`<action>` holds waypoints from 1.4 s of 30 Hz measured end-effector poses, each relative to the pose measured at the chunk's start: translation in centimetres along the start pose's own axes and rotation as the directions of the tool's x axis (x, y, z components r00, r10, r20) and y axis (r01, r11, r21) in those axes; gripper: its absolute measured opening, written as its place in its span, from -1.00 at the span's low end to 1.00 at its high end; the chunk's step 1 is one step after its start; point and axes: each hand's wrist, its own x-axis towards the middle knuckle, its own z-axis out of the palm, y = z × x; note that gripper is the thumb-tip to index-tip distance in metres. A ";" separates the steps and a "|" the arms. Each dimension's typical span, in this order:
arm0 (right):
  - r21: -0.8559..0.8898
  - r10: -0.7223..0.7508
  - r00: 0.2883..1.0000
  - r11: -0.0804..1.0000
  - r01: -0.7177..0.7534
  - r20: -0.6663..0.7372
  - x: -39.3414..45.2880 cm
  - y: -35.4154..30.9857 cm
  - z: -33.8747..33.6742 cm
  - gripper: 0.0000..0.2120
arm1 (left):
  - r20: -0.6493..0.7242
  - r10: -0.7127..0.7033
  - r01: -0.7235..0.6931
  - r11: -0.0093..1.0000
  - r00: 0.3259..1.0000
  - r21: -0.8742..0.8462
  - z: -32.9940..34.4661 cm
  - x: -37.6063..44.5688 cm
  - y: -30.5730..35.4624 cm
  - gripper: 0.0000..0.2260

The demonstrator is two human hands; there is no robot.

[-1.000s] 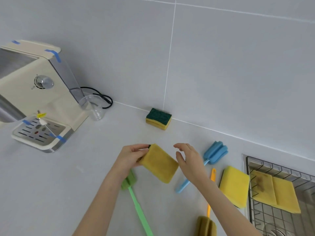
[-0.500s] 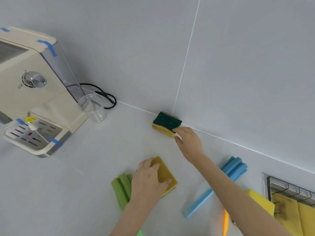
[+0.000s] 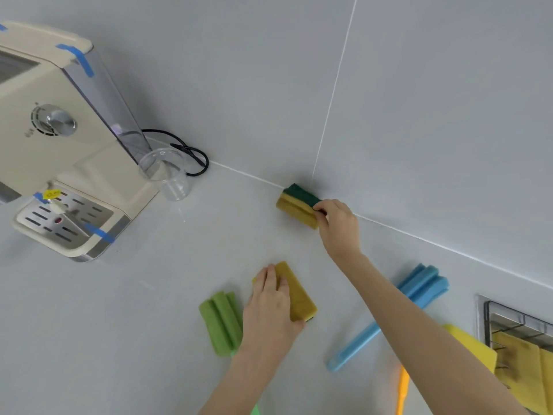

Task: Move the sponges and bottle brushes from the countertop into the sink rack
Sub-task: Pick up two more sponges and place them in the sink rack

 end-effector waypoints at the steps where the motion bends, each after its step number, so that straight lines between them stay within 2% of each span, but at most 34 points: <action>1: 0.112 0.106 0.994 0.988 -0.103 -0.027 -0.3 0.1 -0.8 -0.89 | -0.001 0.004 -0.004 1.000 1.000 0.001 0.0 0.1 0.0 -0.30; 2: 0.244 0.239 0.971 0.943 -0.227 -0.021 -0.7 0.3 -1.6 -0.90 | -0.002 0.010 -0.009 1.000 1.000 0.000 0.1 0.1 0.0 -0.30; 3: 0.382 0.370 0.928 0.854 -0.353 0.031 -1.4 0.7 -2.2 -0.90 | -0.005 0.015 -0.015 1.000 1.000 -0.003 0.1 0.1 0.0 -0.31; 5: 0.585 0.546 0.806 0.584 -0.563 0.229 -3.2 1.4 -3.3 -0.91 | -0.011 0.026 -0.026 0.999 1.000 -0.023 0.2 0.0 -0.2 -0.31; 7: 0.621 0.584 0.690 0.365 -0.694 0.428 -5.2 2.0 -4.1 -0.89 | -0.016 0.038 -0.038 0.998 0.999 -0.050 0.2 0.0 -0.3 -0.31; 8: 0.605 0.574 0.654 0.313 -0.732 0.493 -6.1 2.2 -4.3 -0.87 | -0.019 0.046 -0.047 0.997 0.999 -0.057 0.2 0.0 -0.3 -0.31; 9: 0.578 0.567 0.633 0.307 -0.756 0.527 -6.8 2.3 -4.4 -0.85 | -0.021 0.053 -0.054 0.997 0.998 -0.059 0.1 0.0 -0.3 -0.31; 10: 0.538 0.572 0.634 0.357 -0.764 0.520 -7.4 2.4 -4.4 -0.84 | -0.020 0.062 -0.063 0.996 0.998 -0.059 0.1 0.0 -0.4 -0.31; 11: 0.473 0.577 0.663 0.467 -0.747 0.477 -7.9 2.4 -4.5 -0.83 | -0.018 0.073 -0.074 0.996 0.997 -0.055 -0.1 0.1 -0.4 -0.32; 13: 0.242 0.529 0.780 0.752 -0.613 0.334 -8.5 2.6 -4.7 -0.77 | -0.020 0.094 -0.095 0.995 0.995 -0.029 -0.3 0.3 -0.5 -0.32; 14: 0.109 0.465 0.843 0.855 -0.507 0.270 -8.7 2.6 -4.8 -0.75 | -0.029 0.097 -0.097 0.995 0.995 -0.002 -0.3 0.3 -0.6 -0.32; 16: -0.027 0.346 0.917 0.937 -0.347 0.197 -9.0 2.5 -5.3 -0.73 | -0.067 0.086 -0.082 0.995 0.994 0.055 -0.4 0.0 -0.6 -0.34; 19: -0.023 0.153 0.968 0.988 -0.152 0.198 -9.6 1.5 -5.5 -0.64 | -0.130 0.052 -0.039 0.995 0.990 0.095 0.0 -1.1 -0.5 -0.41; 21: -0.119 0.081 0.956 0.992 -0.049 0.283 -10.0 1.1 -5.2 -0.60 | -0.129 0.016 -0.008 0.998 0.991 0.065 0.4 -1.8 -0.4 -0.42; 24: -0.192 0.131 0.930 0.979 -0.067 0.345 -10.7 0.8 -4.3 -0.61 | -0.110 -0.025 0.021 0.999 0.994 -0.041 0.7 -2.7 -0.2 -0.47; 28: -0.110 0.132 0.960 0.988 -0.108 0.249 -11.1 0.3 -4.0 -0.71 | -0.139 -0.031 0.012 0.990 0.990 -0.137 0.4 -2.9 -0.2 -0.55; 31: -0.041 0.063 0.976 0.998 -0.055 0.206 -11.4 0.1 -5.1 -0.76 | -0.192 -0.024 -0.016 0.978 0.981 -0.207 -0.1 -3.1 -0.1 -0.64; 35: 0.009 -0.038 0.996 0.999 0.038 0.081 -13.5 0.6 -8.6 -0.79 | -0.327 -0.019 -0.085 0.950 0.945 -0.301 -1.0 -3.8 1.0 -0.71; 38: 0.011 -0.056 0.997 0.998 0.055 0.050 -15.6 1.6 -11.8 -0.79 | -0.405 0.044 -0.192 0.924 0.913 -0.332 -1.1 -5.1 3.5 -0.72; 42: 0.012 0.008 1.000 1.000 -0.009 0.023 -18.8 4.3 -16.0 -0.79 | -0.397 0.156 -0.292 0.905 0.905 -0.309 1.0 -7.1 8.1 -0.74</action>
